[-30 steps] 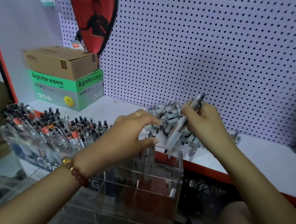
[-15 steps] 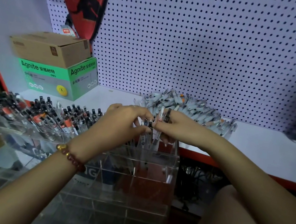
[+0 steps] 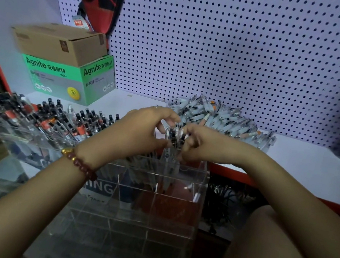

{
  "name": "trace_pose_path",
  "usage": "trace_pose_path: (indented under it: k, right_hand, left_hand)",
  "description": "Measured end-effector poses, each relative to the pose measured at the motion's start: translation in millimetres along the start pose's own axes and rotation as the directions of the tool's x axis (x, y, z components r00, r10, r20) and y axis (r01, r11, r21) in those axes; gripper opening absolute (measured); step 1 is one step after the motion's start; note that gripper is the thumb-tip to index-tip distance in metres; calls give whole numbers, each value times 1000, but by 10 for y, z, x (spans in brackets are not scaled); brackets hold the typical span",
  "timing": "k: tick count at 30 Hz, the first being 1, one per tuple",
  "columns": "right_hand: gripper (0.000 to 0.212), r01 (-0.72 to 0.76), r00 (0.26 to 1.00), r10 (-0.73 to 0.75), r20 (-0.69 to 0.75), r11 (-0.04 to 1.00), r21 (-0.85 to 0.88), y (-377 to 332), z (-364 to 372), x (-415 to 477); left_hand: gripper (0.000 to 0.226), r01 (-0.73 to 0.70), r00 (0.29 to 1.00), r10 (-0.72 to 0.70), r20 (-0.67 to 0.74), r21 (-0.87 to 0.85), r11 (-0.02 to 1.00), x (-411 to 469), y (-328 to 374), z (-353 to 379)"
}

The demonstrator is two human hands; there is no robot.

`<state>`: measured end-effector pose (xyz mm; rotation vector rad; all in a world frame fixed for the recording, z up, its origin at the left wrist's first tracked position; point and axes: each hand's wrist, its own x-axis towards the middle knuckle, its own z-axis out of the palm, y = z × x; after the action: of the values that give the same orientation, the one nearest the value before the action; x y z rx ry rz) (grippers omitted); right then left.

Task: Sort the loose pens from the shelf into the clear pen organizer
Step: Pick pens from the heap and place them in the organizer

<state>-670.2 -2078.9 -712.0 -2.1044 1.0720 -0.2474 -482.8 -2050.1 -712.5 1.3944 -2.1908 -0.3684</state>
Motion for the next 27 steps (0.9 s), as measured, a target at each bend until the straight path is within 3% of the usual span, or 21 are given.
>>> trace_pose_path:
  k: [9,16,21,27]
  right_hand:
    - [20,27,1000,-27,3,999,-41,-28,-25,-17]
    - [26,-9,994,-5,-108,992,-124,-65,57,23]
    - [40,-19,995,8,-96,993,-119,-86,84,37]
    - [53,-45,995,28,-94,981,-188,-48,39,68]
  left_hand:
    - [38,-36,999,37,6,-31,999,-1,10,-6]
    - [46,-36,999,37,31,-40,999,-12,10,-46]
    - [45,-45,990,56,131,-86,995,-45,18,-75]
    - [56,-36,997,26,79,131,991,-45,29,-44]
